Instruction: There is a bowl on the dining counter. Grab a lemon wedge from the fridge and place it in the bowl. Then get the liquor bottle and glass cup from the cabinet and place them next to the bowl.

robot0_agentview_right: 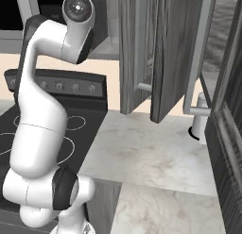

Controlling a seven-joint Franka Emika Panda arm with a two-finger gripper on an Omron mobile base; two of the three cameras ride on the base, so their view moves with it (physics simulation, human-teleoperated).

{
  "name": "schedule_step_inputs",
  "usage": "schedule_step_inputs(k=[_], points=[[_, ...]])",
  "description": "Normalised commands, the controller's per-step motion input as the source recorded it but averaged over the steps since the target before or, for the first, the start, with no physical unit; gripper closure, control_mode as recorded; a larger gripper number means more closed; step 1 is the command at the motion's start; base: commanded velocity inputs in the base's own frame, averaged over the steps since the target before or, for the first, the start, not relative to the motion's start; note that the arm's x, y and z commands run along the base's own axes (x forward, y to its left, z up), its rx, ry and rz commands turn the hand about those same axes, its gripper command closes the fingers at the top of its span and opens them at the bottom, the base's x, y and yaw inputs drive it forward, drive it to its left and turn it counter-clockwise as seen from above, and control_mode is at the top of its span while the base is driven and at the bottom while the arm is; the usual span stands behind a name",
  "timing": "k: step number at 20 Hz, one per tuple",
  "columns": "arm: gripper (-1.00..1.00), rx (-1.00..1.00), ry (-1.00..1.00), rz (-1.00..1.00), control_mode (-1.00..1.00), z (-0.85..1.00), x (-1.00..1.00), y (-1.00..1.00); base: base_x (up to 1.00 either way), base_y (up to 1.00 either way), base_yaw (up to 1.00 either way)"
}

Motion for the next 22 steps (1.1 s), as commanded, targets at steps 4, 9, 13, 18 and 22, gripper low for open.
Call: schedule_step_inputs(k=[4, 9, 13, 18, 22], points=[[-1.0, 0.0, 0.09, 0.0, -1.0, 0.0, 0.43, 0.0, 0.0, 0.0, 0.0], [-1.0, 0.0, 0.01, 0.0, -1.0, -0.02, 0.29, -0.09, 0.0, 0.0, 0.0], [-1.0, 0.0, 0.0, 0.0, -1.0, -0.09, 0.21, -0.18, 0.0, 0.0, 0.0], [-1.0, 0.0, 0.0, 0.0, -1.0, -0.13, 0.26, -0.16, 0.0, 0.0, 0.0], [-1.0, 0.0, 0.0, 0.0, -1.0, -0.15, 0.31, -0.02, 0.0, 0.0, 0.0]])
